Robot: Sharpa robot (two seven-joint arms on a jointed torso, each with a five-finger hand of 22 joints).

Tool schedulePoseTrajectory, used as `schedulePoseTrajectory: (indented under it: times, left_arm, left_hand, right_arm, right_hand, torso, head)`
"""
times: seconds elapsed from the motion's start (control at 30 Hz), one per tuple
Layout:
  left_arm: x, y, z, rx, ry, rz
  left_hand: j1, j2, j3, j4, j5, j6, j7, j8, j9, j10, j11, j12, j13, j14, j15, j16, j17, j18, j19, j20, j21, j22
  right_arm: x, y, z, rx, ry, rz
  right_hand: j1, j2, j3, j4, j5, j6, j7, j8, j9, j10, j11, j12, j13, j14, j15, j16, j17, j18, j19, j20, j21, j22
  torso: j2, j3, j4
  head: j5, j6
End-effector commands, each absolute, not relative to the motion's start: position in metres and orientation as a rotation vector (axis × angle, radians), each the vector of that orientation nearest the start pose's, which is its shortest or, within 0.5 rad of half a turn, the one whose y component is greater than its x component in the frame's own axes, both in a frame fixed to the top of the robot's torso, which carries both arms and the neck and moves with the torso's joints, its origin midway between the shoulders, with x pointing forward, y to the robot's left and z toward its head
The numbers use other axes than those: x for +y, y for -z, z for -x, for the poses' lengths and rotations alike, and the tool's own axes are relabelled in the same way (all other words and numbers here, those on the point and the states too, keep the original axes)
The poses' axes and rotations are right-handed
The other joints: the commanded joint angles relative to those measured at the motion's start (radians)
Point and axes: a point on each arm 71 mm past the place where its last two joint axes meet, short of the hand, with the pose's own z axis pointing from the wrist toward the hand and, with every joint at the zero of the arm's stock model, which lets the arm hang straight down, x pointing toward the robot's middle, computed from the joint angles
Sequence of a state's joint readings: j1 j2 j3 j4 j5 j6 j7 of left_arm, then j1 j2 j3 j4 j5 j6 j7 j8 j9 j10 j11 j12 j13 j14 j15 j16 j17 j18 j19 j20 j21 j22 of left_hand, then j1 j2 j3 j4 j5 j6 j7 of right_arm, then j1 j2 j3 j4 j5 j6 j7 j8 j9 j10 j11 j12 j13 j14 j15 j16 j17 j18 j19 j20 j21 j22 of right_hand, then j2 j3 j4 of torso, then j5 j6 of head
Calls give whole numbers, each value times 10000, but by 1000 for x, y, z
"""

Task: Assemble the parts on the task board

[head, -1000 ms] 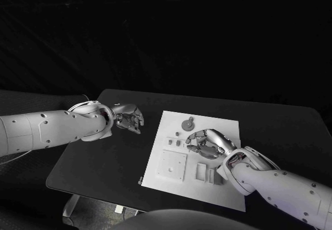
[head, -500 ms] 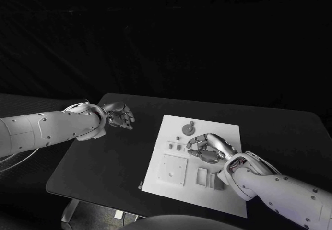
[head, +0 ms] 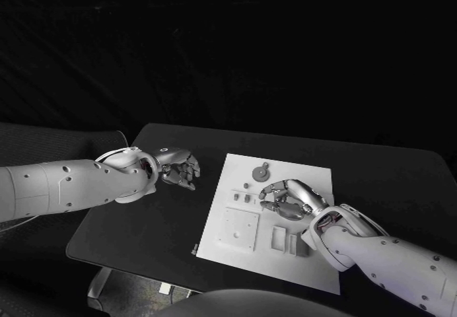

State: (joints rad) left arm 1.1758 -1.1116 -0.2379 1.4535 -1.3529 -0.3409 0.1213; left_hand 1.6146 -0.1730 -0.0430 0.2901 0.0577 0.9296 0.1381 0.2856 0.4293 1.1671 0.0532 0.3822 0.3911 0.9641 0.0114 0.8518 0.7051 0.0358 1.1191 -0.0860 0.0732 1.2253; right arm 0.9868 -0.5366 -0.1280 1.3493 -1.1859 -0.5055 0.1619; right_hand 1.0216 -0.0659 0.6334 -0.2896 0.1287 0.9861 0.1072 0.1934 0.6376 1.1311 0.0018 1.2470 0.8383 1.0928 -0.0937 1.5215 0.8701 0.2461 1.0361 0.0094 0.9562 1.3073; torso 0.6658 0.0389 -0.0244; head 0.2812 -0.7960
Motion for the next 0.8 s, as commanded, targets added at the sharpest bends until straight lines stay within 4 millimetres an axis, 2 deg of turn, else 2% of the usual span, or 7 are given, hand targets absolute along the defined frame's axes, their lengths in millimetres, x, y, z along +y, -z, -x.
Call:
schedulePoseTrajectory:
  times: [0.03, 0.17, 0.27, 0.43, 0.57, 0.8]
  left_arm:
    - [355, 255, -427, 18133, 5015, -1053]
    - [353, 262, -413, 18427, 5127, -958]
    - [347, 269, -401, 18845, 5191, -1227]
    - [335, 281, -384, 19491, 5194, -1944]
    - [329, 286, -377, 19660, 5074, -2451]
    - [319, 298, -365, 20248, 4691, -3639]
  left_hand:
    - [-192, -48, -139, 9, -33, 50, -55, 12, -17, 157, -42, 19, 58, 152, -68, 52, 38, 61, 163, -65, 107, 46]
    - [-239, -106, -278, 5, -31, 98, -46, 26, -26, 311, -125, 151, 190, 272, -149, 192, 134, 70, 315, -135, 196, 140]
    - [-211, -149, -307, 2, -27, 84, -40, 14, -37, 321, -139, 192, 251, 270, -165, 238, 183, 63, 331, -152, 209, 170]
    - [-54, -307, -242, 10, 50, 15, -52, -43, -87, 346, -194, 425, 579, 272, -231, 498, 460, 32, 434, -220, 299, 329]
    - [-191, -551, -223, 17, 52, -125, 76, -130, -139, 230, -141, 720, 887, 208, -272, 690, 707, 5, 463, -267, 356, 467]
    - [-452, -803, -181, 18, 42, -209, 73, -174, -177, -95, -142, 1177, 1344, 39, -305, 964, 965, -32, 410, -314, 437, 739]
  right_arm:
    - [-87, 304, -435, 17317, -10987, 8]
    - [-91, 303, -440, 17326, -10819, 2]
    - [-96, 304, -446, 17399, -10670, -298]
    - [-103, 299, -456, 17320, -10432, -501]
    - [-108, 290, -465, 17166, -10271, -462]
    - [-117, 284, -474, 17186, -10113, -1044]
  right_hand:
    - [-92, 3, -51, -7, 45, -203, 143, -66, -17, -14, 67, -39, -1, 76, -14, -33, -9, 157, 76, 6, -42, 39]
    - [-114, 6, -83, -4, 40, -202, 145, -65, -22, -15, 69, -38, 0, 77, -11, -32, -8, 157, 77, 8, -42, 39]
    - [-137, 1, -116, -3, 32, -217, 150, -73, -30, -17, 73, -38, 1, 76, -9, -33, -8, 157, 75, 9, -44, 38]
    - [-157, -32, -210, -7, 30, -568, 257, -260, -137, -67, 173, -45, 3, 46, 76, -46, -9, 157, 41, 14, -74, 30]
    - [-156, -58, -251, -5, 27, -703, 312, -329, -187, -92, 226, -38, 9, 32, 128, -45, -6, 157, 28, 21, -83, 29]
    - [-168, -59, -269, 5, 21, -719, 326, -336, -200, -99, 241, -35, 10, 27, 144, -46, -5, 157, 26, 26, -86, 28]
  torso:
    - [-2, 7, 8]
    - [-5, 19, 15]
    - [-24, 23, 39]
    - [-93, 18, 57]
    - [-116, 16, 54]
    - [-199, -5, 78]
  head:
    - [41, -150]
    - [109, -279]
    - [94, -351]
    - [107, -482]
    - [63, -519]
    - [43, -597]
